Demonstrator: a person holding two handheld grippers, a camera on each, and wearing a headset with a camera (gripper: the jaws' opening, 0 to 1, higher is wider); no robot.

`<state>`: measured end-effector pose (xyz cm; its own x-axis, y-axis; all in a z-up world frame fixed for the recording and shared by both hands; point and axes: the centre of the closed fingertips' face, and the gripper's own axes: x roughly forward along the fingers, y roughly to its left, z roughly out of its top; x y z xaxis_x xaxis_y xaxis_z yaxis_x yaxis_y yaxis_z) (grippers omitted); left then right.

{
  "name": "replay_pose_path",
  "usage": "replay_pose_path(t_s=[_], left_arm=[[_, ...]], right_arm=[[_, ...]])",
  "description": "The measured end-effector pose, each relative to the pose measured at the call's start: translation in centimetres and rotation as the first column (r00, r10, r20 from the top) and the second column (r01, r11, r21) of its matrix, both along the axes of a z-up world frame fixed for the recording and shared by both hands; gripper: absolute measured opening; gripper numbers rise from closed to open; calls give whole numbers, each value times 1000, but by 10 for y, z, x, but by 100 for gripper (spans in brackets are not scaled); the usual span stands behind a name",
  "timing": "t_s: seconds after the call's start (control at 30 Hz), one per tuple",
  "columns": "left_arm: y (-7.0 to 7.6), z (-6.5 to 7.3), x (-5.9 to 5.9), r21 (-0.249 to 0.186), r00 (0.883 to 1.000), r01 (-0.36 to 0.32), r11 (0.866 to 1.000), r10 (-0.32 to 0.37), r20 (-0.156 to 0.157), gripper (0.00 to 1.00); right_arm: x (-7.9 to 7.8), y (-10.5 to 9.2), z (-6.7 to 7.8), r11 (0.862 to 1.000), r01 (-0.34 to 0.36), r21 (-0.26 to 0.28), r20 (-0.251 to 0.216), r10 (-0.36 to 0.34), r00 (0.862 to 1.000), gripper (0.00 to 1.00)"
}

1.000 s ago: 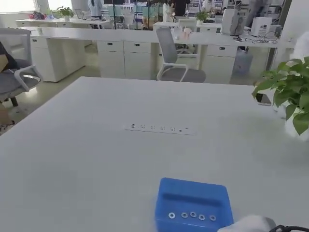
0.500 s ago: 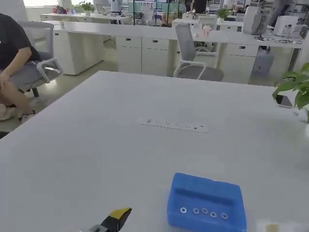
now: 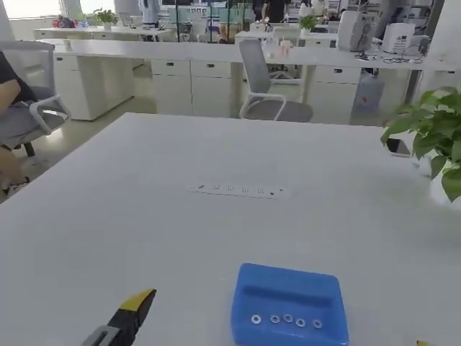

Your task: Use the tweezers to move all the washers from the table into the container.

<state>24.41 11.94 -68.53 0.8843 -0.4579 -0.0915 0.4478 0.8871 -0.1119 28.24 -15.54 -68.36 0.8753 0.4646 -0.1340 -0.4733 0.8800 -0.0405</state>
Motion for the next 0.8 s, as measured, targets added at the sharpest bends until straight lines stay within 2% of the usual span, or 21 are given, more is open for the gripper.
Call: replay_pose_path(t_s=[0.03, 0.07, 0.13, 0.2, 0.3, 0.37, 0.4, 0.43, 0.47, 0.5, 0.53, 0.57, 0.6, 0.63, 0.73, 0.8], left_arm=[[0, 3, 2, -3, 1000, -7, 1000, 7, 11, 99], [-2, 5, 3, -2, 1000, -9, 1000, 9, 18, 99], [-5, 4, 5, 18, 1000, -9, 1000, 9, 23, 99], [-7, 0, 7, 58, 1000, -10, 998, 10, 6, 99], [-8, -4, 11, 72, 1000, -5, 997, 6, -7, 99], [-10, -6, 12, 76, 1000, -3, 997, 3, -2, 99], [-11, -9, 13, 89, 1000, -1, 996, 0, 6, 99], [-13, -14, 13, 190, 999, 34, 981, -41, 34, 99], [-8, -22, 14, 233, 1000, 16, 972, -17, 0, 99], [-6, -26, 13, 254, 999, 0, 967, 10, -35, 99], [-10, -20, 14, 235, 1000, 7, 972, -6, -2, 99], [-11, -18, 14, 218, 1000, 14, 976, -18, 18, 99], [-10, -17, 14, 175, 1000, 13, 984, -13, -1, 99], [-7, -19, 14, 162, 1000, 6, 987, -3, -18, 99], [2, -24, 17, 171, 999, -25, 985, 32, -37, 99], [4, -24, 18, 157, 998, -29, 987, 36, -44, 99]], right_arm=[[2, -3, 5, 997, 23, 76, -8, -23, 1000, 86], [3, -3, 10, 995, 27, 101, 0, -27, 1000, 89], [3, -6, 14, 997, 40, 72, 26, -42, 999, 93], [5, -11, 17, 998, 55, 4, 53, -55, 997, 96], [5, -16, 7, 994, 32, -106, 33, -28, 999, 99], [7, -17, 2, 995, 40, -96, 27, -37, 999, 99], [6, -15, -4, 996, 30, -88, 1, -30, 1000, 99], [5, -13, -7, 996, 20, -89, -8, -21, 1000, 99], [5, -8, -13, 995, 11, -99, -27, -13, 1000, 99], [5, -6, -16, 994, 6, -109, -37, -10, 999, 99], [4, -2, -19, 989, -19, -148, -43, 12, 999, 99], [4, -2, -18, 987, -16, -158, -31, 12, 999, 99], [3, 0, -17, 988, -18, -155, -26, 14, 1000, 99], [1, 1, -16, 988, -29, -149, -21, 26, 999, 99], [2, 0, -18, 991, -36, -129, -36, 32, 999, 96], [1, -1, -19, 993, -28, -115, -42, 23, 999, 96]])
